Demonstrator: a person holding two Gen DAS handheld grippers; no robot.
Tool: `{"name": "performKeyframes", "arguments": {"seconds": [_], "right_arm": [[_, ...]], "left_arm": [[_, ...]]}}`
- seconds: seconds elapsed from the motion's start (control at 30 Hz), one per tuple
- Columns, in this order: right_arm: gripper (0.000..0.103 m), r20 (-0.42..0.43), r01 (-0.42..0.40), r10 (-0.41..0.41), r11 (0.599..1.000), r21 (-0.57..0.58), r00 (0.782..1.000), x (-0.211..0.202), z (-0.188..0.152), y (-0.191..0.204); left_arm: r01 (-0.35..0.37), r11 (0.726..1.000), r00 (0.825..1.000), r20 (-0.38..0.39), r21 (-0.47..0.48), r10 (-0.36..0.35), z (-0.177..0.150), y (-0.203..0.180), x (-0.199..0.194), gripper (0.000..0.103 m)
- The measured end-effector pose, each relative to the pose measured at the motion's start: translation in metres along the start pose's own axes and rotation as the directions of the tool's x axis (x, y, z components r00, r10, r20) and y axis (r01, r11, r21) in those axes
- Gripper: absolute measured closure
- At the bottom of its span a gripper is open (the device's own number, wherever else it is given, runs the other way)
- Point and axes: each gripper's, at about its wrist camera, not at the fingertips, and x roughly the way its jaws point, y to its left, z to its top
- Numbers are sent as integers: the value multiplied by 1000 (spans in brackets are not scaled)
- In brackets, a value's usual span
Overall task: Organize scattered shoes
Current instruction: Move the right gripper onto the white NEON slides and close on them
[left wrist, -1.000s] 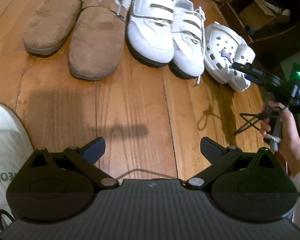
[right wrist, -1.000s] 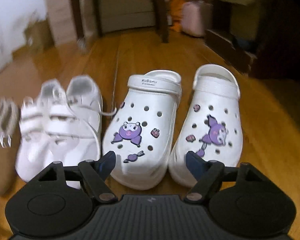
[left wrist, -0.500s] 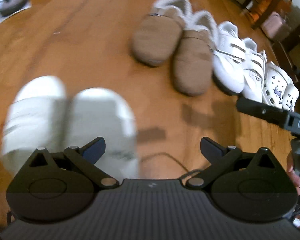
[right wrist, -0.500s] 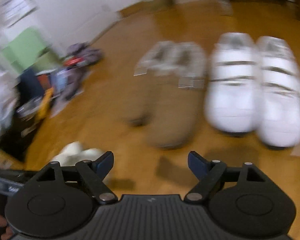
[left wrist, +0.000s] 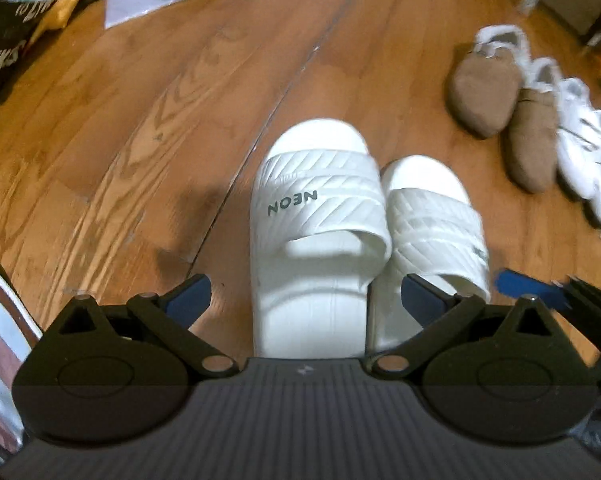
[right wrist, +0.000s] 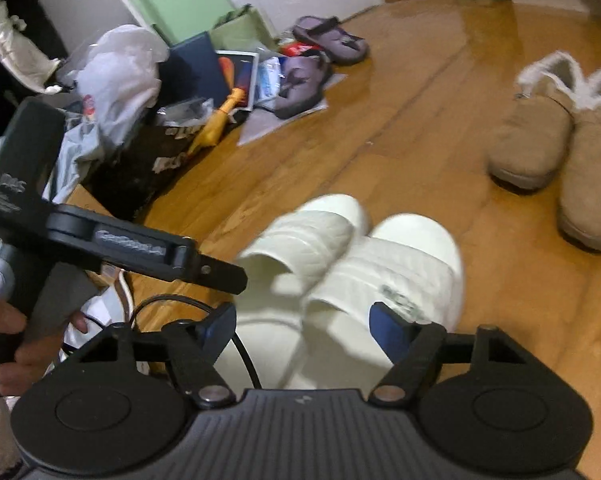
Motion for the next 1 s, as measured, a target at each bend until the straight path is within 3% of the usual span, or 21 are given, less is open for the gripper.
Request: {"name": "performKeyframes", "arguments": {"seconds": [0.07, 0.1, 0.17, 0.23, 0.3, 0.37, 0.47, 0.57, 0.67, 0.7, 0.77, 0.8, 0.87, 0.93, 1.0], "right_arm": [[36, -21, -42, 43, 996, 82, 999, 9, 2, -5], [39, -40, -103, 113, 974, 200, 993, 16, 1, -14], [39, -47, -125, 144, 953, 278, 989, 23, -3, -21], [39, -49, -96, 119, 939, 329, 992, 32, -9, -26], [39, -47, -31, 47, 954, 297, 998, 45, -11, -24], [38, -45, 37, -28, 975, 219, 999, 60, -12, -15], [29, -8, 125, -125, 984, 125, 992, 83, -9, -1], [25, -10, 162, -162, 985, 61, 987, 97, -4, 4], [40, -55, 296, -301, 951, -86, 952, 121, 8, 7], [45, -62, 293, -301, 950, -107, 952, 122, 10, 7], [82, -81, 255, -268, 956, -144, 960, 124, 16, 7], [87, -95, 231, -248, 960, -158, 964, 123, 19, 9], [87, -103, 214, -238, 957, -196, 966, 118, 19, 9], [87, -86, 209, -216, 974, -88, 973, 101, 12, -18], [86, -68, 239, -240, 971, -31, 968, 85, 7, -37]], "left_arm": [[-49, 998, 998, 37, 36, 48, -6, 6, -18, 0], [-81, 996, 995, 51, 27, 80, -8, 12, -25, 0], [-128, 992, 989, 74, -6, 128, -12, 24, -37, 0], [-85, 990, 992, 81, -111, 94, -11, 43, -42, 0], [-38, 986, 994, 97, -162, 55, -10, 52, -40, 0], [-5, 991, 994, 111, -134, 20, -9, 49, -37, 0], [1, 996, 994, 110, -90, 9, -9, 33, -34, 0], [3, 997, 994, 110, -79, 5, -5, 21, -27, 0], [19, 990, 994, 111, -139, -4, -8, 29, -27, 0], [27, 988, 994, 109, -152, -11, -9, 31, -26, 0], [39, 989, 995, 100, -146, -25, -10, 31, -21, 0], [39, 990, 994, 107, -136, -24, -11, 29, -19, 0], [26, 991, 992, 129, -135, -9, -11, 27, -18, 2], [28, 991, 990, 140, -131, -10, -11, 24, -16, 3], [86, 992, 988, 134, -95, -73, -11, 17, -11, 3]]}}
